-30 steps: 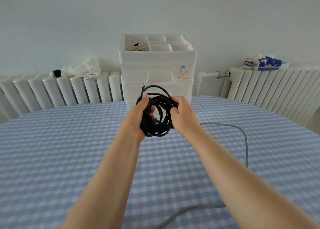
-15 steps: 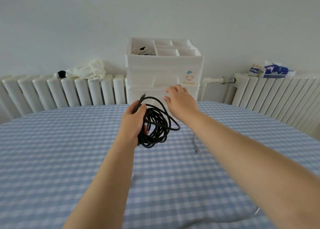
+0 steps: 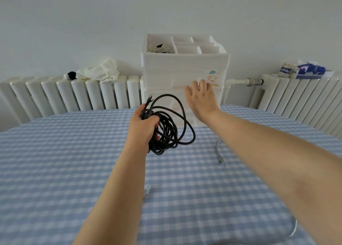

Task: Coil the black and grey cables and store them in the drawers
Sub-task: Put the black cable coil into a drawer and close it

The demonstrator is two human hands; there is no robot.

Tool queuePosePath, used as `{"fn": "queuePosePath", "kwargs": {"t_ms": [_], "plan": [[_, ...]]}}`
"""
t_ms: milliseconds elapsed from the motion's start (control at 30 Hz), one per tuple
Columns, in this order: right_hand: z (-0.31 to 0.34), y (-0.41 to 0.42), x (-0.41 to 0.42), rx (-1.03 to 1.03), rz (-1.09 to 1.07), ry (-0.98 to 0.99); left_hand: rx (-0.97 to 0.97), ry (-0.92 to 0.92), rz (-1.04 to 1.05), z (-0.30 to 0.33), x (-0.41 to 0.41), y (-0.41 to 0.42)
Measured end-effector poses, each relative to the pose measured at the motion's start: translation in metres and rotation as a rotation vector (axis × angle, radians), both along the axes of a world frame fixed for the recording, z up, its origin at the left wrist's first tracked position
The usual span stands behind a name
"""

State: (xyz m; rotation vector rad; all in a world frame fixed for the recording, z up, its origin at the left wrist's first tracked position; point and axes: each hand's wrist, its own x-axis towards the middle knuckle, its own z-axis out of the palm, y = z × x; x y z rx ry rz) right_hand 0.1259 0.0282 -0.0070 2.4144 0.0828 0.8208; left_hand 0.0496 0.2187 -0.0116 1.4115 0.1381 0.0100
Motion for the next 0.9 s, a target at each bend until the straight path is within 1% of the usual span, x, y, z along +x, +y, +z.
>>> {"fn": "queuePosePath", "kwargs": {"t_ms": [167, 200, 300, 367, 433, 500, 533, 567, 633, 700, 767, 833, 867, 900], "plan": [[-0.003, 0.004, 0.001, 0.038, 0.06, 0.081, -0.036, 0.003, 0.036, -0.001, 0.0, 0.0], [-0.002, 0.007, -0.002, 0.024, 0.032, 0.099, -0.041, -0.006, 0.044, 0.0, 0.0, 0.001], [0.006, 0.02, -0.02, 0.035, -0.12, 0.235, -0.043, -0.045, 0.042, 0.007, -0.004, 0.003], [0.007, 0.019, -0.02, 0.091, -0.078, 0.313, -0.038, -0.063, 0.006, 0.014, -0.007, 0.008], [0.019, 0.016, -0.022, 0.204, -0.06, 0.473, -0.025, -0.066, -0.056, 0.022, -0.009, 0.012], [0.033, 0.013, -0.032, 0.36, 0.053, 0.649, -0.04, -0.074, -0.135, 0.028, -0.01, 0.016], [0.035, 0.009, -0.037, 0.424, 0.122, 0.698, -0.073, -0.082, -0.173, 0.032, -0.012, 0.018], [0.037, 0.008, -0.042, 0.422, 0.183, 0.708, -0.117, -0.085, -0.206, 0.035, -0.014, 0.019], [0.038, 0.007, -0.05, 0.352, 0.197, 0.634, -0.203, -0.084, -0.26, 0.041, -0.019, 0.02], [0.033, 0.003, -0.05, 0.384, 0.201, 0.627, -0.271, -0.08, -0.281, 0.043, -0.02, 0.02], [0.034, 0.004, -0.053, 0.494, 0.262, 0.63, -0.323, -0.075, -0.271, 0.043, -0.019, 0.018], [0.04, 0.002, -0.058, 0.72, 0.349, 0.67, -0.362, -0.064, -0.234, 0.042, -0.017, 0.017], [0.043, 0.002, -0.061, 0.816, 0.358, 0.695, -0.379, -0.058, -0.217, 0.042, -0.018, 0.016], [0.045, 0.001, -0.062, 0.87, 0.367, 0.711, -0.398, -0.048, -0.21, 0.041, -0.018, 0.015]]}}
